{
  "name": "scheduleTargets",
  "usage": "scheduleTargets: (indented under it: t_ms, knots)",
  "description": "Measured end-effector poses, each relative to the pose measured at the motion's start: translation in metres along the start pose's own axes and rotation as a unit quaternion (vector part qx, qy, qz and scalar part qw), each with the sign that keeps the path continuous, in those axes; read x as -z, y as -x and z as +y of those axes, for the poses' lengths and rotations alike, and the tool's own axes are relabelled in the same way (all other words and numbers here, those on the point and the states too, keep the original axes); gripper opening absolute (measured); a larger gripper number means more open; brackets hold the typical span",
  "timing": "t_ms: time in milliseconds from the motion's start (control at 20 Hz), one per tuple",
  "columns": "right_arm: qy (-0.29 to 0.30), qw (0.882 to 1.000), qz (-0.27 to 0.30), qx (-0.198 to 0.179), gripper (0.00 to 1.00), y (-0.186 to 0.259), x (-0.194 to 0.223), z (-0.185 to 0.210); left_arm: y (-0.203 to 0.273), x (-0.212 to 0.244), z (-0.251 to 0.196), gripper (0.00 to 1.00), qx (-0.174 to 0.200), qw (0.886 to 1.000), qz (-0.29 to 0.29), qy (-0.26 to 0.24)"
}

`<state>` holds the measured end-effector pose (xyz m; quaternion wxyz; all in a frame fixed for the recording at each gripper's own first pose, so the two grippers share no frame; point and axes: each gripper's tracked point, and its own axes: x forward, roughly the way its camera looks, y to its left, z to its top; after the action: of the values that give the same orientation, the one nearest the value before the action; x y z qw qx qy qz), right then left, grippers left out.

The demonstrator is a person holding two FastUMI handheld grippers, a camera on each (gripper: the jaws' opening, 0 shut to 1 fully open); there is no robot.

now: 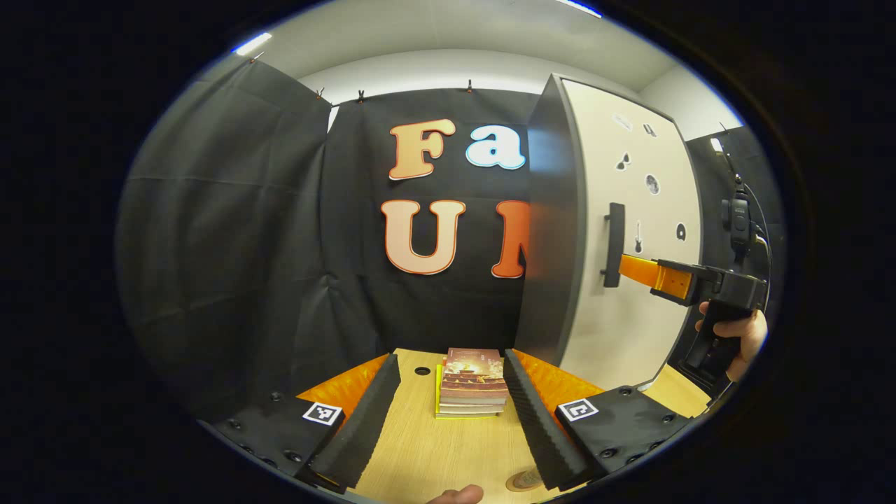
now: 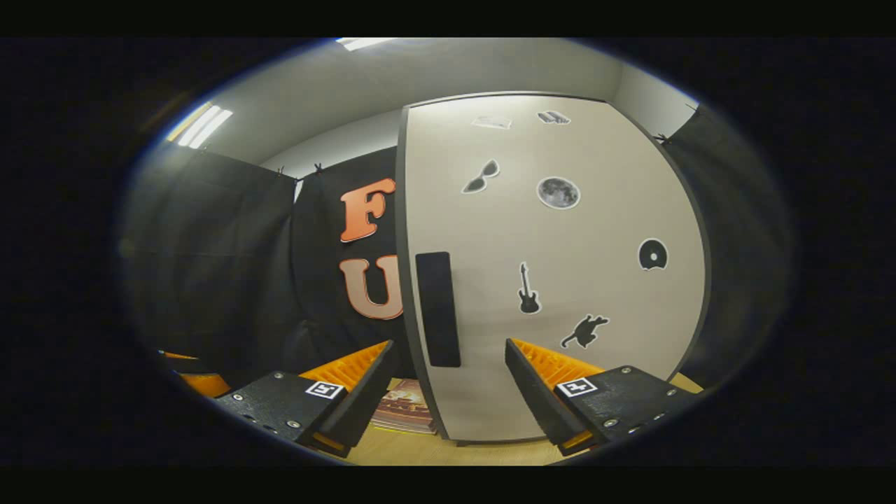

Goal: Open the cabinet door with the right hand, grasp the bottle in the cabinet with the left hand and place it on the coaster, then close the cabinet door with the right hand.

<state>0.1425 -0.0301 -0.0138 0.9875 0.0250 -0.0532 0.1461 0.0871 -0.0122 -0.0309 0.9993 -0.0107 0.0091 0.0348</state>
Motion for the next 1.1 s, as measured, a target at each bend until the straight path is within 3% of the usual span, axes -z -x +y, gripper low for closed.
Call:
scheduleTargets:
  t_ms: [300,650,850,1100]
  knots:
    - [0.014,1.0,0.008,0.001,0.95,0.111,-0.013,-0.007,0.039,-0.013,-0.041,0.96,0.012,1.0,-0.011,0.003]
    - [0.051,0.997,0.03,0.051,0.94,0.226,-0.013,-0.037,0.091,-0.016,-0.09,0.97,0.021,1.0,-0.011,0.013]
    - [0.05,0.995,0.024,0.086,0.95,0.258,-0.014,-0.057,0.112,-0.017,-0.112,0.95,0.024,1.0,-0.011,0.0]
    - [0.039,0.994,0.02,0.1,0.95,0.274,-0.019,-0.069,0.131,-0.028,-0.125,0.94,0.03,0.999,-0.024,-0.001]
